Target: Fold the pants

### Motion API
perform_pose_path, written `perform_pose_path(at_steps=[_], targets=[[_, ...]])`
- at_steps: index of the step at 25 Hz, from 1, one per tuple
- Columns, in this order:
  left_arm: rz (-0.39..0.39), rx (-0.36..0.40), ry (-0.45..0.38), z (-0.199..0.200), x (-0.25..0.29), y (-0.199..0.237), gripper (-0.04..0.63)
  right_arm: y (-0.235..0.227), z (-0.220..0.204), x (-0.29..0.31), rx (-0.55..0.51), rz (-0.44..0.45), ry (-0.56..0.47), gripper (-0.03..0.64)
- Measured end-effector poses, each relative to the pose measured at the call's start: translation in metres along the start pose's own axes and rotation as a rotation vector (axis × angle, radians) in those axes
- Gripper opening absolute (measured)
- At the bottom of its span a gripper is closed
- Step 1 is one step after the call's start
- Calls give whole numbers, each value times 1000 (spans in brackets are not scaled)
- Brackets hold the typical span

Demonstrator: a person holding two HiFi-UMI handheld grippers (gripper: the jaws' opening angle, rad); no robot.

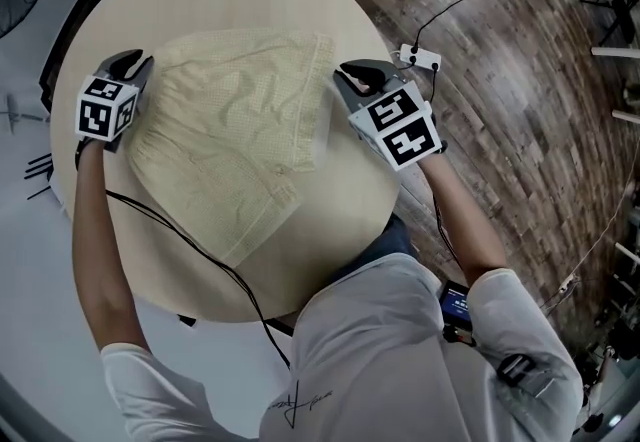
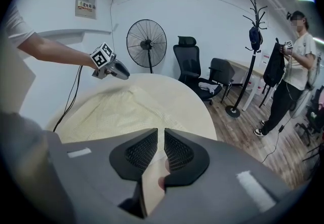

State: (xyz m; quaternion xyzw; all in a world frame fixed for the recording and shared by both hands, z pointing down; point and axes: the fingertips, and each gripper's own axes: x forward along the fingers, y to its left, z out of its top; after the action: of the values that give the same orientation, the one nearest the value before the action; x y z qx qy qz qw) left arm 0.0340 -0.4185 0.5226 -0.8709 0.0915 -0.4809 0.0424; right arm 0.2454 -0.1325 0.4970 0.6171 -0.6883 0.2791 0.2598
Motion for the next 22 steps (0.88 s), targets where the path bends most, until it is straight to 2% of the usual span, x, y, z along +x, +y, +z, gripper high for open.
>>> perform_pose_path(at_steps=[5, 11, 19, 22], targets=[[-20, 53, 51, -7, 28, 4, 109, -22, -8, 27, 24, -2, 35, 51], [-19, 204, 114, -11, 55, -2, 115, -42, -19, 53, 55, 1, 74, 80], [-35, 255, 160, -15, 72, -2, 126, -61, -23, 78, 73, 17, 108, 80], [-59, 252, 162, -16, 73, -3, 126, -64, -21, 81, 70, 34, 101, 84]])
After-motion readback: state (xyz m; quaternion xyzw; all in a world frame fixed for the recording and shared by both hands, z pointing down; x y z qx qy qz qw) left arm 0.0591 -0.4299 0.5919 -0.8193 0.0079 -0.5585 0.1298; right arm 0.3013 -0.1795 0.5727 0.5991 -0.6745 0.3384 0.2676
